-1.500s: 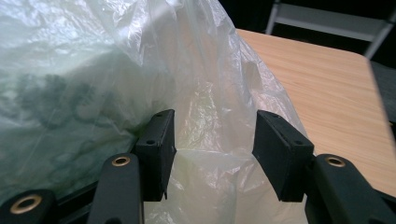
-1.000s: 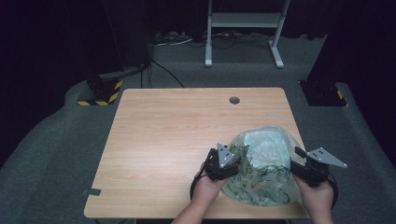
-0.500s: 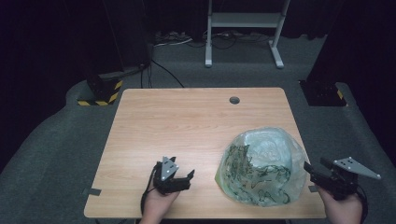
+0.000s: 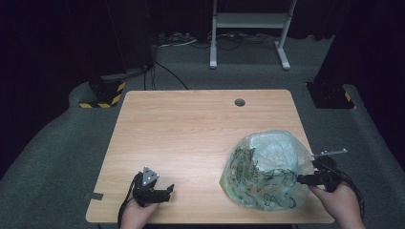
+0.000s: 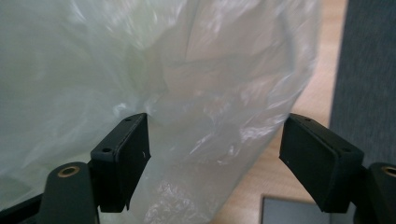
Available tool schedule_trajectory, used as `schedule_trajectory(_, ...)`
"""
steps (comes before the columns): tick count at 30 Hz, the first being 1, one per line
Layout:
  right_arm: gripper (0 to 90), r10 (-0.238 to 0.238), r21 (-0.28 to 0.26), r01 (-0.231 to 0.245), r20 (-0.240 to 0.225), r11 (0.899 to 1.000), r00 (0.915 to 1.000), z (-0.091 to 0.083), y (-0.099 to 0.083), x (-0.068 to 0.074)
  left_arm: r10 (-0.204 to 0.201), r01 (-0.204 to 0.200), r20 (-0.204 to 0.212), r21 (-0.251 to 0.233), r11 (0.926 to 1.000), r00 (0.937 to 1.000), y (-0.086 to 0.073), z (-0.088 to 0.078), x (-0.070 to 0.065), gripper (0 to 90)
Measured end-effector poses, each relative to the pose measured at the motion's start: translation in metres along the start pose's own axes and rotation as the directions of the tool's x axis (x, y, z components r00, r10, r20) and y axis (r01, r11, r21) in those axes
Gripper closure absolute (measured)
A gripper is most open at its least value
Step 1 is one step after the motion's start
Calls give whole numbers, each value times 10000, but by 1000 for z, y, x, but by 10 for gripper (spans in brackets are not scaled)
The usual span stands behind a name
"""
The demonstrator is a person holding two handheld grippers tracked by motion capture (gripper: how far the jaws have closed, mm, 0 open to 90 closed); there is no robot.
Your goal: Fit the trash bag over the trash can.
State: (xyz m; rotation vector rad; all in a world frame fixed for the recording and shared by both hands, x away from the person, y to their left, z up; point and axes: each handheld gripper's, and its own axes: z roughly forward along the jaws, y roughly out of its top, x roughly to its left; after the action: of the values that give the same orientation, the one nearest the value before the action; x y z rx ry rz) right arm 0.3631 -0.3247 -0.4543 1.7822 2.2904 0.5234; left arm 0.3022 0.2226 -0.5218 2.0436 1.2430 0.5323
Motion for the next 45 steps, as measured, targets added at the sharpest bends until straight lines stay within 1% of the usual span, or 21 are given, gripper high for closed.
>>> schedule_trajectory(1,229,25,337,-25,5,9994,10000,3,2,1,111,-110,-51,135,9998,9999,-1,1,1,93)
schedule_trajectory(3,208,72,1420,-88,121,9898,9999,12,8,3,93,-93,-2,280,9996,10000,-2,3,1,93)
schedule_trajectory(5,207,-2,2196,-34,161,9756,9999,19,12,6,1,-3,94,280,9996,10000,-2,4,0,86)
schedule_trajectory(7,196,135,2747,-148,65,9614,9999,24,15,8,111,-115,147,307,9995,9998,-2,4,-2,86)
schedule_trajectory(8,183,200,3110,-229,124,9501,9997,29,16,8,124,-128,115,301,9995,9999,-2,4,-3,85)
schedule_trajectory(9,171,362,3309,-446,314,9426,9989,32,18,10,127,-131,118,308,9994,9998,-2,4,-3,83)
schedule_trajectory(11,158,235,3829,-436,570,9228,9981,37,19,11,148,-153,158,326,9994,9998,-2,4,-4,83)
schedule_trajectory(13,150,64,4202,-361,720,9067,9974,41,20,12,161,-166,178,284,9995,9997,-3,4,-4,80)
schedule_trajectory(14,148,176,4300,-564,937,9011,9954,44,21,14,163,-168,183,275,9995,9997,-3,4,-4,73)
schedule_trajectory(18,132,367,4444,-805,1064,8922,9937,48,22,13,178,-183,221,248,9995,9996,-4,5,-3,44)
schedule_trajectory(21,146,561,4452,-962,1024,8903,9932,48,23,13,163,-169,247,242,9996,9996,-4,5,-3,36)
schedule_trajectory(23,149,680,4421,-1071,1033,8906,9923,40,26,13,160,-166,245,237,9996,9996,-4,5,-3,34)
schedule_trajectory(24,150,521,4501,-892,943,8885,9942,35,28,11,132,-138,246,239,9996,9996,-4,5,-4,33)
schedule_trajectory(25,153,482,4453,-886,1013,8910,9937,30,30,12,141,-147,242,237,9996,9996,-4,5,-4,31)
schedule_trajectory(26,156,646,4379,-1037,1032,8930,9926,23,33,13,160,-165,230,236,9996,9996,-4,5,-4,30)
schedule_trajectory(28,157,592,4303,-1005,1084,8971,9923,10,38,14,179,-184,208,247,9995,9996,-4,5,-4,29)
schedule_trajectory(31,164,546,4127,-955,1098,9058,9925,-17,49,17,182,-187,199,261,9995,9996,-4,5,-4,27)
schedule_trajectory(33,164,554,4117,-939,1043,9065,9930,-33,55,19,192,-197,200,265,9995,9996,-4,5,-4,25)
schedule_trajectory(36,166,485,3970,-869,1057,9137,9932,-58,67,24,172,-178,225,263,9995,9996,-4,5,-4,23)
schedule_trajectory(41,193,323,3698,-711,1101,9264,9934,-93,90,37,199,-205,242,266,9994,9995,-4,5,-4,19)
schedule_trajectory(45,225,153,3576,-468,904,9327,9958,-109,107,52,203,-210,255,265,9994,9995,-4,6,-4,16)
